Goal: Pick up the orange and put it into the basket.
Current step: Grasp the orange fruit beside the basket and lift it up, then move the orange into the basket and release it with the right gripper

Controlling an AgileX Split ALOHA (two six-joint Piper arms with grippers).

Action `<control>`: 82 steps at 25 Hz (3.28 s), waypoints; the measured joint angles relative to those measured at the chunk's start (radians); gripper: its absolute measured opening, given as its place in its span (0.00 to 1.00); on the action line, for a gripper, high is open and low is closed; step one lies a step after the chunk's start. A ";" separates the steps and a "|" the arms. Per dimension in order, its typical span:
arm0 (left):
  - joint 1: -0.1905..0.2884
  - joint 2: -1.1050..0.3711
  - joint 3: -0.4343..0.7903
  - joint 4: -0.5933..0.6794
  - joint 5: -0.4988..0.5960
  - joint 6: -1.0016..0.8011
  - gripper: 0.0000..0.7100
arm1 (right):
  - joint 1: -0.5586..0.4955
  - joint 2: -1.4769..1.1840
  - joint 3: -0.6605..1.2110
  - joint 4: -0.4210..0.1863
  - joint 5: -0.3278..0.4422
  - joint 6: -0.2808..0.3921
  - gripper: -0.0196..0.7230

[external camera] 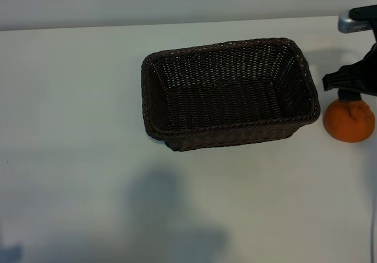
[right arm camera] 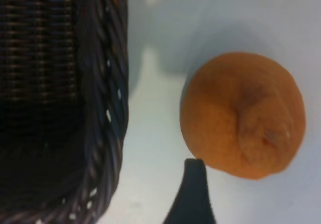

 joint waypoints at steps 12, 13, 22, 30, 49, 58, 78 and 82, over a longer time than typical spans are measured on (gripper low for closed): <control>0.000 0.000 0.000 0.000 0.000 0.000 0.84 | 0.000 0.094 0.000 -0.016 -0.082 0.049 0.82; 0.000 0.000 0.000 0.000 0.000 0.000 0.84 | 0.000 0.103 0.000 -0.027 -0.083 0.055 0.82; 0.000 0.000 0.000 0.000 0.000 0.000 0.84 | -0.045 0.196 -0.009 -0.066 -0.111 0.110 0.82; 0.000 0.000 0.000 0.000 0.000 0.001 0.84 | -0.062 0.252 -0.010 -0.066 -0.111 0.111 0.51; 0.000 0.000 0.000 0.000 0.000 0.004 0.84 | -0.063 0.247 -0.253 0.010 0.251 -0.021 0.15; 0.000 0.000 0.000 0.000 0.000 0.004 0.83 | -0.060 0.147 -0.398 0.036 0.360 -0.045 0.14; 0.000 0.000 0.000 0.000 0.000 0.000 0.83 | 0.237 0.151 -0.556 0.045 0.383 -0.037 0.14; 0.000 0.000 0.000 0.000 0.000 0.000 0.83 | 0.265 0.209 -0.599 0.046 0.369 -0.036 0.14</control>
